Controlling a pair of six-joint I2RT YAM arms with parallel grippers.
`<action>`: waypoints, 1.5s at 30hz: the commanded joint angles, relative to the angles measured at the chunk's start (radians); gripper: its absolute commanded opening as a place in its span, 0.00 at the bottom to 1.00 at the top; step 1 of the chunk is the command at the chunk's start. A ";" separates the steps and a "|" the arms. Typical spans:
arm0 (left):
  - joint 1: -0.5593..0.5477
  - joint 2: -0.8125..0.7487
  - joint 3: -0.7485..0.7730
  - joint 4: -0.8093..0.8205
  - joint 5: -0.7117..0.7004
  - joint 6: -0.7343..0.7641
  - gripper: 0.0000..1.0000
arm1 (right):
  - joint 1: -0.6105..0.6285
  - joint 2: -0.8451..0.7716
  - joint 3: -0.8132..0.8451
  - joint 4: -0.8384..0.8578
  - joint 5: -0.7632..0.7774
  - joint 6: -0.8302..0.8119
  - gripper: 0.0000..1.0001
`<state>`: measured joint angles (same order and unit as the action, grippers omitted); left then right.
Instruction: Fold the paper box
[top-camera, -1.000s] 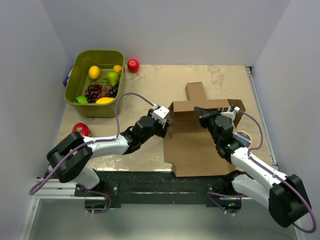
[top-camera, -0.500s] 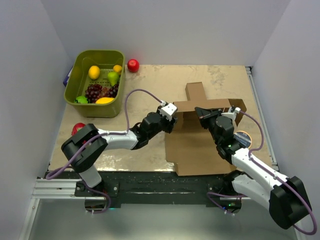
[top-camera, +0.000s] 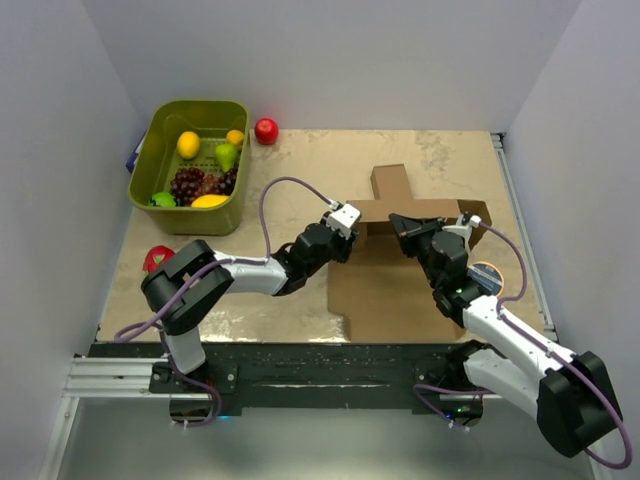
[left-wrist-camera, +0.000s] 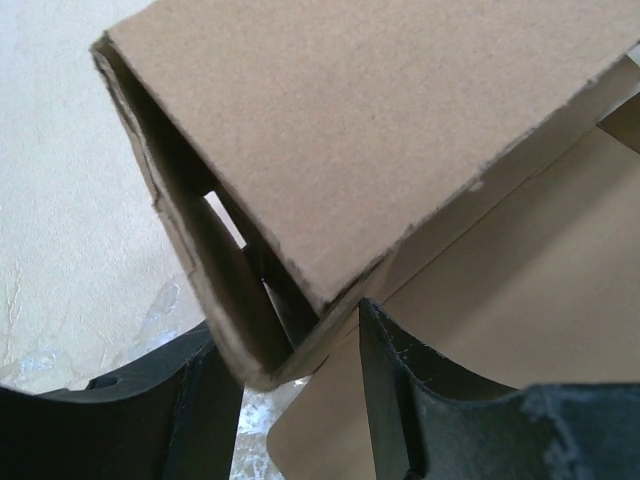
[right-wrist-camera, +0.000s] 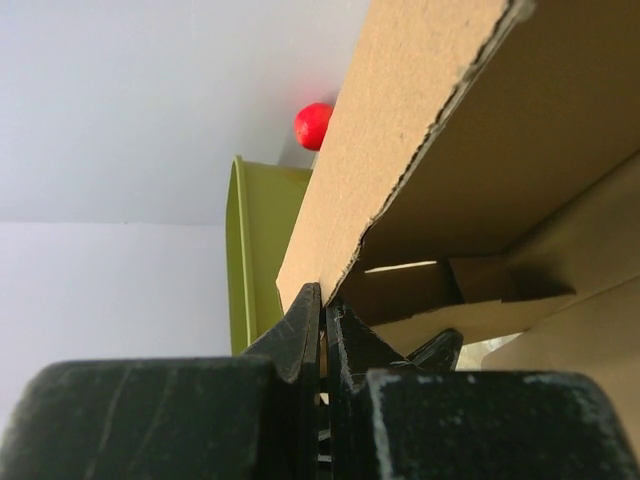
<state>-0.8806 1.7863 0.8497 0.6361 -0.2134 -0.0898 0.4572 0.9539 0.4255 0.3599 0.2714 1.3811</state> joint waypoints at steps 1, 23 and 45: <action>-0.007 0.036 0.055 0.069 -0.109 -0.002 0.50 | 0.003 0.013 -0.007 -0.030 -0.035 0.012 0.00; -0.043 0.090 0.074 0.223 -0.290 0.005 0.08 | 0.005 0.048 -0.005 -0.033 -0.049 0.049 0.00; -0.047 0.163 0.078 0.318 -0.212 0.160 0.45 | 0.005 0.060 0.067 -0.130 -0.087 0.133 0.00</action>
<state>-0.9264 1.9305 0.8928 0.8448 -0.4385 0.0212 0.4507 1.0012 0.4694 0.3088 0.2443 1.5040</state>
